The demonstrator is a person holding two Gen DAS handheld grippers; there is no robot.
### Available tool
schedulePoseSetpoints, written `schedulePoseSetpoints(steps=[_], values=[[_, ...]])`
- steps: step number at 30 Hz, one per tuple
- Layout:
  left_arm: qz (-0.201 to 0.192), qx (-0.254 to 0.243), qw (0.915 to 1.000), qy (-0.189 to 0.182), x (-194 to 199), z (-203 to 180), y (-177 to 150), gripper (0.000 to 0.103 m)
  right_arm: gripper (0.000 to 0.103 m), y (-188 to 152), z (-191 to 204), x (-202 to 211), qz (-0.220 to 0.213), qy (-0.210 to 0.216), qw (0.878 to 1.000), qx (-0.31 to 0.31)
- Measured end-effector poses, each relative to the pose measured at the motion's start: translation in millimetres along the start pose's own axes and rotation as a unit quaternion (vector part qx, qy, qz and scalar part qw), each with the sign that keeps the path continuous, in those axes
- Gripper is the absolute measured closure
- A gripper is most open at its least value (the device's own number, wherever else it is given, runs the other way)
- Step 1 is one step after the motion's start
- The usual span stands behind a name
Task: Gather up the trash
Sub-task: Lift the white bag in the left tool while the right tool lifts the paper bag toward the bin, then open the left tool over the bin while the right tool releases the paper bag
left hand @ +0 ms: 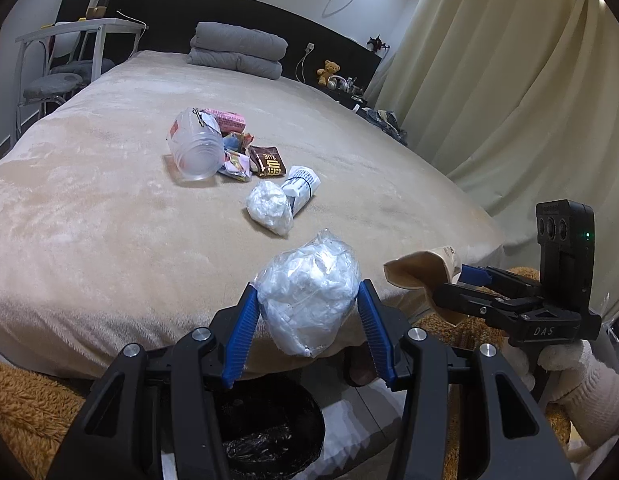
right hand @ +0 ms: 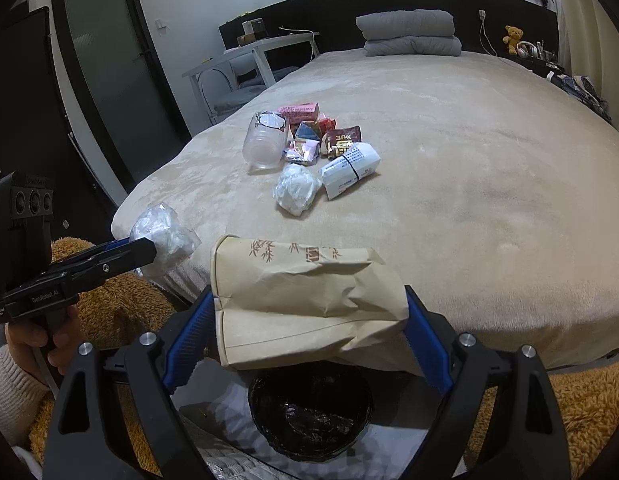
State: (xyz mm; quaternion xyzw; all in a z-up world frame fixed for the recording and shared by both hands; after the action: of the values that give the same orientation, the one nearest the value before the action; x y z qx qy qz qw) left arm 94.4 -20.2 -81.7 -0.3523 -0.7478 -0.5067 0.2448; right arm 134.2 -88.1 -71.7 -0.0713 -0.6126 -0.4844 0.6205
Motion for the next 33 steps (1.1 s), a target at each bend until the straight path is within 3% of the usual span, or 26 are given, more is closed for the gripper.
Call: schedulePoseSetpoints(steps=[12,21,26,33], values=[[0.077,0.015,0.9969,0.002,-31,-4,-35,0.054,0.016,-35,4,-27,0.079,0.034,0.996,-0.034],[0.144,0.044,0.9886,0.000,-57,5,-62,0.054,0.016,-64,3,-62,0.160,0.048,0.983,-0.080],[0.185,0.074,0.9800,0.008,-71,18,-73,0.054,0.016,-75,5,-76,0.188,0.059,0.976,-0.097],[0.262,0.105,0.9591,0.024,-102,32,-98,0.054,0.016,-83,0,-100,0.228,0.061,0.963,-0.129]])
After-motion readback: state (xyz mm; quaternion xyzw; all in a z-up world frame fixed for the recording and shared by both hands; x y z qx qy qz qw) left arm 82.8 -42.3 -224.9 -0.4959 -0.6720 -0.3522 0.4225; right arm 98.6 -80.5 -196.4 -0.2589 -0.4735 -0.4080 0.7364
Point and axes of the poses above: each gripper's, at about its wrist camera, not at the fingertips, and x roughly against the way its jaws point, z to its left, y to its top, the point moved 9 cm from there along -x, roughly the way its jaws point, and after that the axes turned 14 degrees about z, right-handed, at the moved point
